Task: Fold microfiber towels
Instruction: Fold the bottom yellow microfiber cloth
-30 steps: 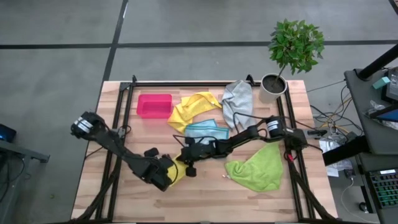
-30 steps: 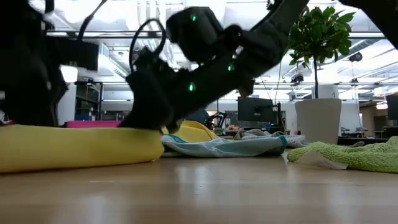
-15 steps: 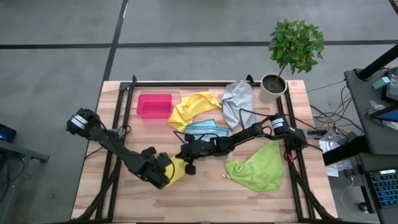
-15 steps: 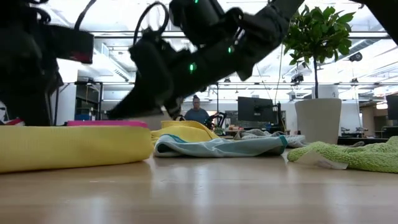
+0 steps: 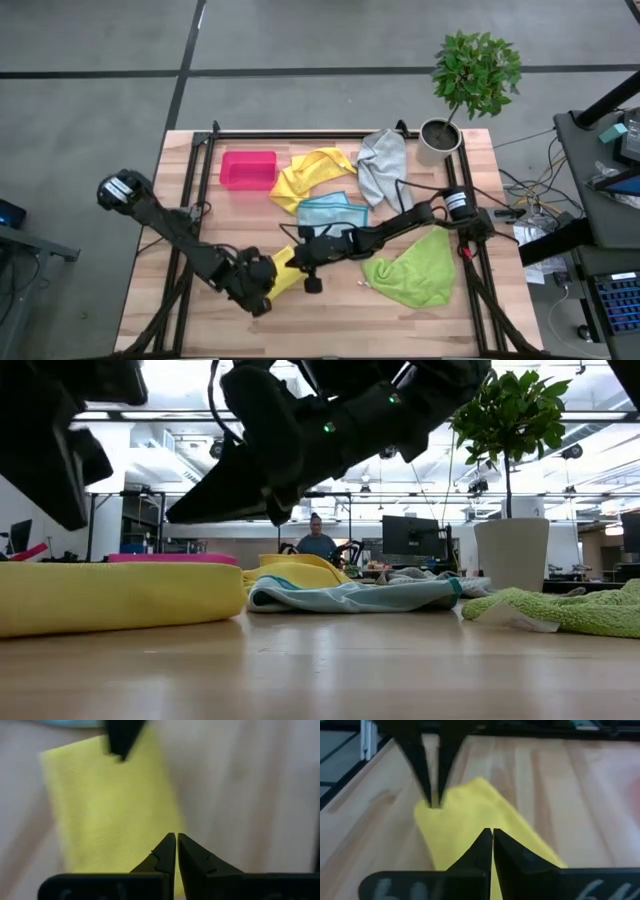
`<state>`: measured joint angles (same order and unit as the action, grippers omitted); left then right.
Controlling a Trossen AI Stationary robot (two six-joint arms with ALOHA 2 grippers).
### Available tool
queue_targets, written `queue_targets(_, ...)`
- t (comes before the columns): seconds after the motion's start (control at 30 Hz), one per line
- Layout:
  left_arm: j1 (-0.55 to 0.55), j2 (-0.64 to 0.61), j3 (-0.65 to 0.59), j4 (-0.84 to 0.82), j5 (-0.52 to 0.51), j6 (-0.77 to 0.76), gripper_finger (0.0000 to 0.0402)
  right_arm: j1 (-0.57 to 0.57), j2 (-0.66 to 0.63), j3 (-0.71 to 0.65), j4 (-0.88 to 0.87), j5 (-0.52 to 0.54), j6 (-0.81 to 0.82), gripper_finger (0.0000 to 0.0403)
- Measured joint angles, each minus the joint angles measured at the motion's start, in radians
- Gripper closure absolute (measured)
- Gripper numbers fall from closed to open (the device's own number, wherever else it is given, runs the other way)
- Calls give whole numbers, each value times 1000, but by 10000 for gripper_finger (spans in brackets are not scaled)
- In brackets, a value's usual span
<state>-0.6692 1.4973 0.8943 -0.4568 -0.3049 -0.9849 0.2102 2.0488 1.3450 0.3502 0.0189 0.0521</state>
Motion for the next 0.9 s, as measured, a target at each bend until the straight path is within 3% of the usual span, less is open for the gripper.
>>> queue_targets(0.1, -19, 35, -18, 74, 5, -4, 398, 10, 31, -1, 6, -1, 19, 394)
queue_targets(0.5, -37, 173, -34, 109, 139, -55, 398, 13, 75, -25, 1, -1, 60, 394)
queue_targets(0.9, -38, 17, -35, 51, 182, -52, 398, 9, 29, -3, -12, 0, -1, 394)
